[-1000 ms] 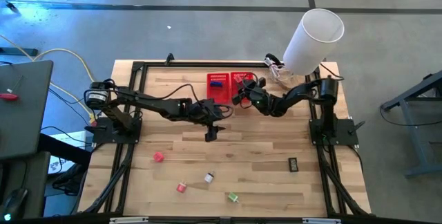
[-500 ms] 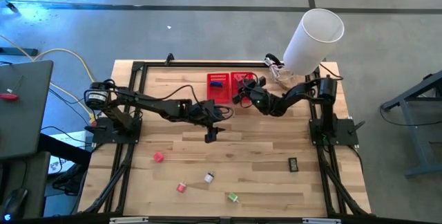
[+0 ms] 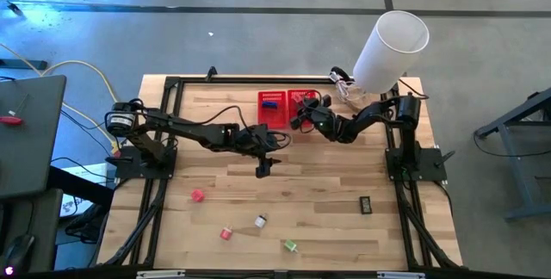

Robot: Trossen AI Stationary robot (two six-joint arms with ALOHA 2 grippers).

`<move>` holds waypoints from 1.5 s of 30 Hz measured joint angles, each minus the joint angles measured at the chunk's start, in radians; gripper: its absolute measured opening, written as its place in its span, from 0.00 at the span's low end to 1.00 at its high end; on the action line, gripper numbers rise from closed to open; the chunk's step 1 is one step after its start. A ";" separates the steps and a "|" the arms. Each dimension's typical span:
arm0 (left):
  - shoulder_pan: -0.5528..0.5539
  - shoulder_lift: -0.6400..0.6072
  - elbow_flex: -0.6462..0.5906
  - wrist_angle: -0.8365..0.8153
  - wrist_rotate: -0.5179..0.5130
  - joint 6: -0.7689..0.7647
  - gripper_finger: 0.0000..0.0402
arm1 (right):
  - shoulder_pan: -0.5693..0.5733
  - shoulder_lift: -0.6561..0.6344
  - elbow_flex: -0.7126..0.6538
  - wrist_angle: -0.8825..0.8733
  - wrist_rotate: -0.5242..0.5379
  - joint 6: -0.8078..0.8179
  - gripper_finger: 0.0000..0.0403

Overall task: Pick & Place Office items
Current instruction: Put the red charger adapter into the right red bin, then put the black digital clock into the left red bin

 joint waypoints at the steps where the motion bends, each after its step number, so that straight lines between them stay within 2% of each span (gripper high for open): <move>1: 0.000 0.000 0.000 0.000 0.000 0.000 0.61 | -0.002 0.000 0.000 -0.013 0.002 0.002 0.31; 5: 0.000 0.000 0.000 0.008 0.000 0.000 0.61 | -0.008 0.000 0.000 -0.020 -0.004 -0.003 0.32; 10: 0.000 0.000 0.000 0.008 0.000 0.000 0.61 | -0.019 0.000 0.000 -0.027 -0.095 -0.004 0.33; 14: 0.000 0.000 0.000 0.007 0.000 0.000 0.61 | -0.023 0.000 0.000 -0.027 -0.116 -0.004 0.35; 26: 0.000 0.000 0.000 0.007 0.000 0.000 0.61 | -0.024 -0.004 0.000 -0.028 -0.125 -0.013 0.59; 30: 0.000 0.000 0.000 0.006 0.001 0.000 0.61 | -0.021 -0.025 0.000 -0.035 -0.129 -0.023 0.64; 34: 0.000 0.000 0.000 0.002 0.003 0.000 0.61 | 0.007 -0.083 0.000 -0.051 -0.129 -0.065 0.66; 38: 0.000 0.000 0.000 -0.009 0.003 0.000 0.61 | 0.054 -0.180 0.000 -0.146 -0.129 -0.099 0.66; 41: 0.000 0.000 0.000 -0.011 0.003 -0.004 0.61 | 0.107 -0.297 0.000 -0.295 -0.129 -0.112 0.66; 45: 0.000 0.000 0.000 -0.011 0.003 -0.006 0.61 | 0.197 -0.491 0.000 -0.599 -0.182 -0.084 0.66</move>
